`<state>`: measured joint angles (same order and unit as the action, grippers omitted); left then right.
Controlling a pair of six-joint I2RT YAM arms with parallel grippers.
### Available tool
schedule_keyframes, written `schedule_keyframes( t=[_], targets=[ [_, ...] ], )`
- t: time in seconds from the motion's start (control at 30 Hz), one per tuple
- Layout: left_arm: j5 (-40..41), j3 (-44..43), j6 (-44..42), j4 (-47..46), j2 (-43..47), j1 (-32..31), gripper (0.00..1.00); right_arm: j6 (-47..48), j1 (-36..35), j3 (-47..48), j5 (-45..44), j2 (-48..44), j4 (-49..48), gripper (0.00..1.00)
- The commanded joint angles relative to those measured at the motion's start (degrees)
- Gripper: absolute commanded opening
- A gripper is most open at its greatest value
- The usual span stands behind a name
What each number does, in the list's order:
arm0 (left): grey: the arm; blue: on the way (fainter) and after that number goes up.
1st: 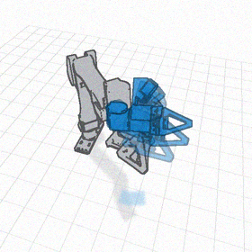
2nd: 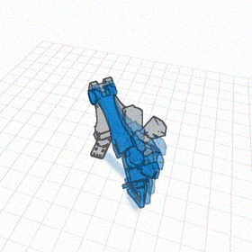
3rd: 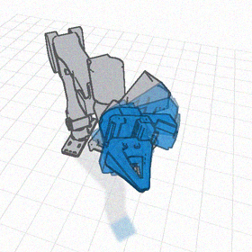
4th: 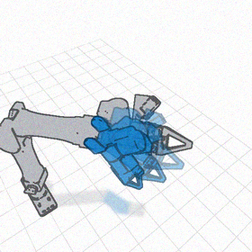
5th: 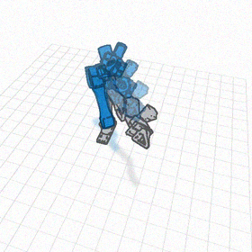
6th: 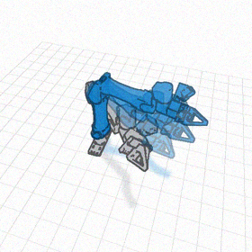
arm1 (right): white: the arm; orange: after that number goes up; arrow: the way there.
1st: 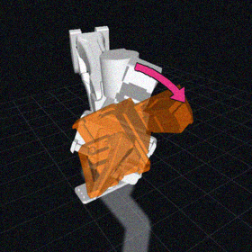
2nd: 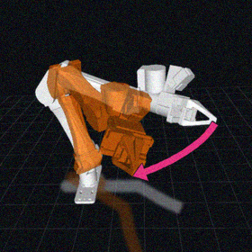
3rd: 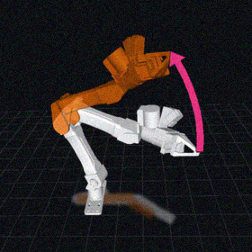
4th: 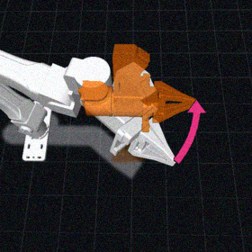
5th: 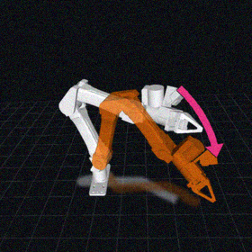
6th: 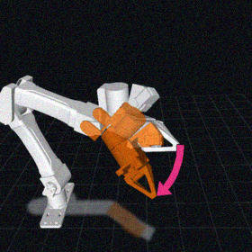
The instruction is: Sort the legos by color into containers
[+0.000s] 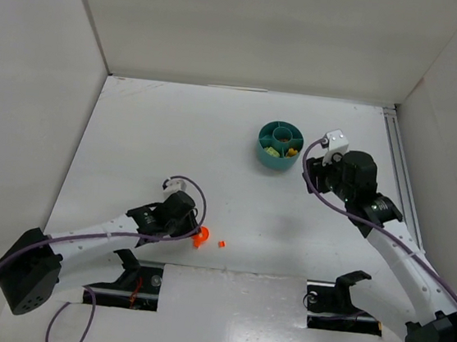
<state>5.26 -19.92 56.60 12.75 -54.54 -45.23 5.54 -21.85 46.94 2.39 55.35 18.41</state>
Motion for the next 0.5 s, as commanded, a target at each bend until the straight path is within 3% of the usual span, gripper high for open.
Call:
schedule_keyframes(
  t=[0.0,0.27,0.47],
  targets=[
    [2.65,-2.57,-1.32,-0.01,-2.49,-3.18,0.23,-0.36,-0.13,1.31,-2.83,-1.30,1.97,0.62],
    [8.54,-7.05,1.41,5.88,-4.87,-6.10,0.02,-0.88,0.93,0.79,-3.36,-2.35,3.03,0.62],
    [11.52,-11.18,0.36,6.49,-1.98,-6.62,0.00,-0.88,0.93,-0.44,-3.98,-4.90,4.08,0.62]
  ],
)
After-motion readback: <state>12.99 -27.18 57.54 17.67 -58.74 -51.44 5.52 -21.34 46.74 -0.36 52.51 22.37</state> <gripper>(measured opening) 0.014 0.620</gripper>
